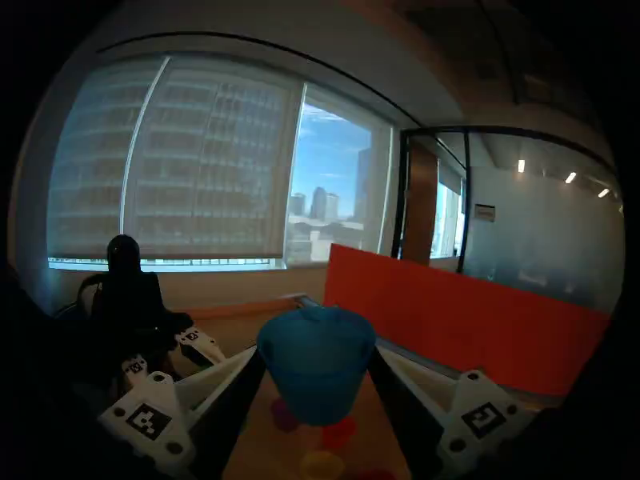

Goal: Pour water

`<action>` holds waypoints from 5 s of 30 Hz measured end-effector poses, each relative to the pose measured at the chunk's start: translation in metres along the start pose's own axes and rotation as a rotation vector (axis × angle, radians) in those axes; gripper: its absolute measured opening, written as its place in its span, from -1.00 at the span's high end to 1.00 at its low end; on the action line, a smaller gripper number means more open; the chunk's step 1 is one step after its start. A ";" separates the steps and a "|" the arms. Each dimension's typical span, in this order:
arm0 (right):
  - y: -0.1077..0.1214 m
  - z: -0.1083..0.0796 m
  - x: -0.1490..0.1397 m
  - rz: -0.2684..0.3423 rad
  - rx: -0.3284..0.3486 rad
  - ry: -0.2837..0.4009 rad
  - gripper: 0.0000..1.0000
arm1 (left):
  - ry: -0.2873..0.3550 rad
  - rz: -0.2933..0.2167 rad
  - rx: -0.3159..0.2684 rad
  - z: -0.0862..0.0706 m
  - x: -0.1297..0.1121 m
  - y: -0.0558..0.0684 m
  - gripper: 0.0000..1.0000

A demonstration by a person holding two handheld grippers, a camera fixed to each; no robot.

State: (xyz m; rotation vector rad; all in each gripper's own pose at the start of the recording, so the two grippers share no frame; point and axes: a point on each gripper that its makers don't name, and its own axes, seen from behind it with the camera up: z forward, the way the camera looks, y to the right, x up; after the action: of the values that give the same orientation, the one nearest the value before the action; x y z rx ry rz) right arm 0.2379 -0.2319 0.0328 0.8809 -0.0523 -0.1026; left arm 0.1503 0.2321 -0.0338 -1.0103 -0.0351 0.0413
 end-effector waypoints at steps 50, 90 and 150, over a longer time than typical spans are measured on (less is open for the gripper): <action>0.016 -0.048 -0.256 0.011 0.054 -0.472 -0.80 | -0.521 0.067 0.011 -0.002 -0.148 -0.035 -0.68; 0.001 -0.046 -0.323 0.053 0.120 -0.647 -0.80 | -0.757 0.006 -0.041 0.002 -0.237 -0.047 -0.68; -0.001 -0.060 -0.350 0.092 0.099 -0.643 -0.82 | -0.757 -0.042 -0.043 -0.027 -0.243 -0.032 -0.97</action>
State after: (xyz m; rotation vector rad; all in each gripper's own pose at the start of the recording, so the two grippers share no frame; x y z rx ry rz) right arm -0.1049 -0.1470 -0.0075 0.9134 -0.7021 -0.2959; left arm -0.0903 0.1794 -0.0235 -0.9886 -0.7503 0.3845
